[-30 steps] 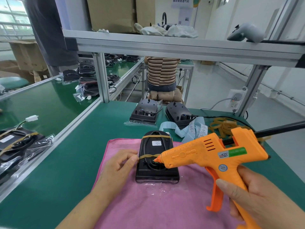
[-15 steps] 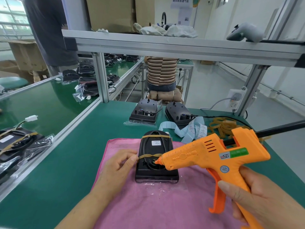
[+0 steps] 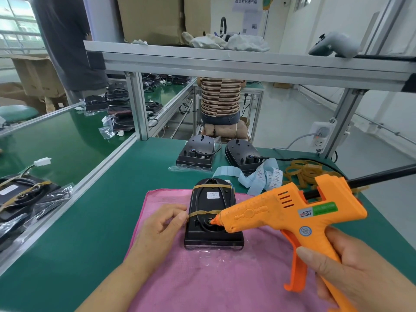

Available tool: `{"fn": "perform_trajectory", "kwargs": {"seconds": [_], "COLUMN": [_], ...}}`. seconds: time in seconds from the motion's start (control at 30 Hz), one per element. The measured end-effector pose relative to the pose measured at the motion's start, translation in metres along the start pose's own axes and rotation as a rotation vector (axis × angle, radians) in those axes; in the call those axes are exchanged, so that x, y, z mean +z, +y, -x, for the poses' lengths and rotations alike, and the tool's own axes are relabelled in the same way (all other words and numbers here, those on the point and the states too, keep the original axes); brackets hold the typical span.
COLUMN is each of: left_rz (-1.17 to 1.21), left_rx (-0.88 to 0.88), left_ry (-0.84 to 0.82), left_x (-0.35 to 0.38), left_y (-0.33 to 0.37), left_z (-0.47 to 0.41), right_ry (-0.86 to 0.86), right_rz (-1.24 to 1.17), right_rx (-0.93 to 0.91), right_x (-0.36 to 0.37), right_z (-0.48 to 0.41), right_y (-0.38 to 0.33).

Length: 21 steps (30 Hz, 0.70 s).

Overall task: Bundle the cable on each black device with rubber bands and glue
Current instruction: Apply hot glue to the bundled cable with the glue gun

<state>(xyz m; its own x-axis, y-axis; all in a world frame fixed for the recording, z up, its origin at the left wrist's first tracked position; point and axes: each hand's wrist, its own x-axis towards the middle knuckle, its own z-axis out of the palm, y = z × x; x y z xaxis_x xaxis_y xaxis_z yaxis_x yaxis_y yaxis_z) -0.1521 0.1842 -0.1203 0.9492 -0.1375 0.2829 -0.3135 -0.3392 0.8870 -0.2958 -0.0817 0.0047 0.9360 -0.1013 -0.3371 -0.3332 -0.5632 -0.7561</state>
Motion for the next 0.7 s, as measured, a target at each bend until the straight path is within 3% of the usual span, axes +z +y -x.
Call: {"fn": "perform_trajectory", "kwargs": {"seconds": [0.23,0.7], "left_rz": [-0.014,-0.001], "left_rx": [0.013,0.012], "left_ry": [-0.003,0.0], "left_x": [0.0,0.0], "left_y": [0.0,0.001], "left_z": [0.0,0.0], "right_ry": [-0.033,0.092], "right_rz": [-0.01,-0.044], "right_rx": [-0.145,-0.131], "right_x": [-0.01,-0.009], "right_z": [-0.021,-0.021], "right_y": [0.019,0.02]}}
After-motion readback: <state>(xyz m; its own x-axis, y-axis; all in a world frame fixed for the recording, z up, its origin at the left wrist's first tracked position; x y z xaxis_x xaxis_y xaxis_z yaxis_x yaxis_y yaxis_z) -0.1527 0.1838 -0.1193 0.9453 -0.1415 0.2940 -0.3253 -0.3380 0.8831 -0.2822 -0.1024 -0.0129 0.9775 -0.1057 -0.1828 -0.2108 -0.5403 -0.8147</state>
